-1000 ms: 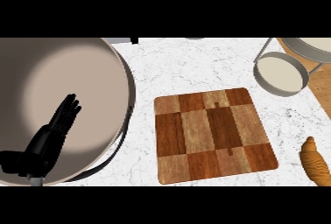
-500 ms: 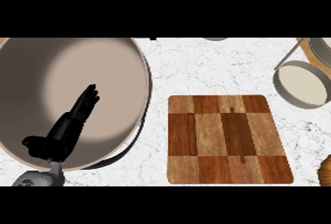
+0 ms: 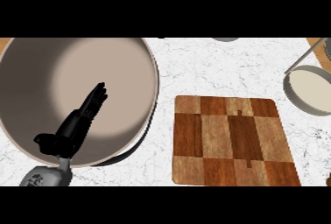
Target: Pick the eggplant from the cutting board and place it in the tiered basket
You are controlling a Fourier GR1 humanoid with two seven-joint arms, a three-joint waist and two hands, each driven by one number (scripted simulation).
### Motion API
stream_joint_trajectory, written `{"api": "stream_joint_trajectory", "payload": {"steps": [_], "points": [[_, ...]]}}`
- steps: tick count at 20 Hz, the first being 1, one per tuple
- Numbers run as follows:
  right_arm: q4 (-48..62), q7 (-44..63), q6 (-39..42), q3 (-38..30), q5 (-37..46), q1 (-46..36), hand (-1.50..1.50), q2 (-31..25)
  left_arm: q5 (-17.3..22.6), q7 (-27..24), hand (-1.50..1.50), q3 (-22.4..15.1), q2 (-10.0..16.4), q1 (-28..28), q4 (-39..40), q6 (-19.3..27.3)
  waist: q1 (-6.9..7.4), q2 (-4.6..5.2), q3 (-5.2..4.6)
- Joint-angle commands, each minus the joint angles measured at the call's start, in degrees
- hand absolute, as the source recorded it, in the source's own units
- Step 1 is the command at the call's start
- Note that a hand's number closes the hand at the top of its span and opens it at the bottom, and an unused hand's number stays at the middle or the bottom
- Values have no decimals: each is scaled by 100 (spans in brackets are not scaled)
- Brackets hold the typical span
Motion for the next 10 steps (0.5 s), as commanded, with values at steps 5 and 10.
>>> {"api": "stream_joint_trajectory", "payload": {"steps": [5, 10], "points": [[791, 140, -18, 545, 666, -1266, 150, 654, 17, 197, 0, -135, -336, -174, 514, -67, 51, 131, -80], [1455, -123, -204, 615, 897, -1636, 150, 1131, -75, -218, 0, -99, -433, 71, 657, -92, 65, 155, -78]]}}
